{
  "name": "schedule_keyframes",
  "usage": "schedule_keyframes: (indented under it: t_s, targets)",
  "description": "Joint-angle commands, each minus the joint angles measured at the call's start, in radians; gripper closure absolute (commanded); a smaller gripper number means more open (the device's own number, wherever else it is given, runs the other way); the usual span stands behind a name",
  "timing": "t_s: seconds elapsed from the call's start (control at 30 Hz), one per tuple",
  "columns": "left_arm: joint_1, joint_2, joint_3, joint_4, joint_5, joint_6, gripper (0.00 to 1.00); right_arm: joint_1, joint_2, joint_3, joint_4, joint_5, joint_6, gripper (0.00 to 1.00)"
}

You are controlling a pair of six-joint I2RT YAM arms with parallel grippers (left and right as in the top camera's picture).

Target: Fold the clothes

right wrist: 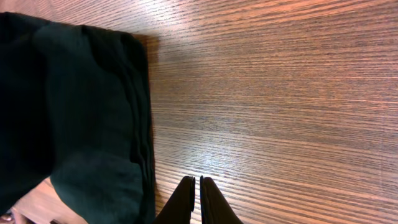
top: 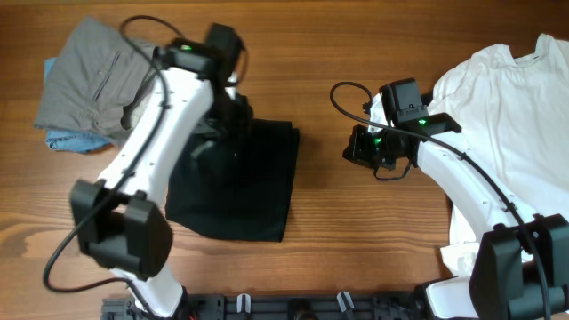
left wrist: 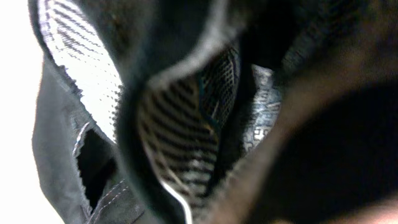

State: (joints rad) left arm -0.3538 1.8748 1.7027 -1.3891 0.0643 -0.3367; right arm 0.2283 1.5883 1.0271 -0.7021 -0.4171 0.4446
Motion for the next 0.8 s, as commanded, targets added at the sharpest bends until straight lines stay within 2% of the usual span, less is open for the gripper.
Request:
schedule_keyframes:
  t_s: [0.0, 0.07, 0.1, 0.17, 0.37, 0.43, 0.47, 0.57, 0.7, 0.77]
  targets:
    - [-0.071, 0.059, -0.005, 0.011, -0.011, -0.041, 0.69, -0.006, -0.010, -0.004, -0.002, 0.026, 0.002, 0.91]
    - [-0.092, 0.086, -0.005, 0.012, -0.010, -0.042, 0.49, -0.006, -0.010, -0.004, -0.002, 0.025, 0.002, 0.91]
    - [-0.098, 0.091, -0.005, 0.008, -0.010, -0.042, 0.44, -0.006, -0.010, -0.004, -0.003, 0.025, 0.002, 0.91]
    - [-0.098, 0.091, -0.001, -0.004, -0.010, -0.038, 0.40, -0.006, -0.010, -0.004, -0.006, 0.026, -0.003, 0.89]
    - [-0.005, 0.087, 0.168, -0.180, -0.014, 0.009, 0.44, -0.006, -0.010, -0.004, 0.024, 0.018, -0.106, 0.82]
    - [0.033, 0.087, 0.212, -0.205, -0.014, 0.039, 0.47, -0.006, -0.011, -0.003, 0.048, -0.043, -0.172, 0.82]
    - [0.055, 0.087, 0.222, -0.207, -0.014, 0.046, 0.52, -0.006, -0.011, -0.003, 0.061, -0.096, -0.205, 0.80]
    - [0.121, 0.085, 0.220, -0.197, -0.010, 0.045, 0.95, 0.003, -0.011, -0.003, 0.095, -0.255, -0.267, 0.78]
    - [0.190, 0.085, 0.203, -0.190, 0.005, 0.047, 0.96, 0.083, -0.008, -0.003, 0.140, -0.287, -0.258, 0.86]
    - [0.207, 0.085, 0.183, -0.179, 0.005, 0.069, 0.96, 0.138, -0.001, -0.003, 0.179, -0.286, -0.238, 0.86]
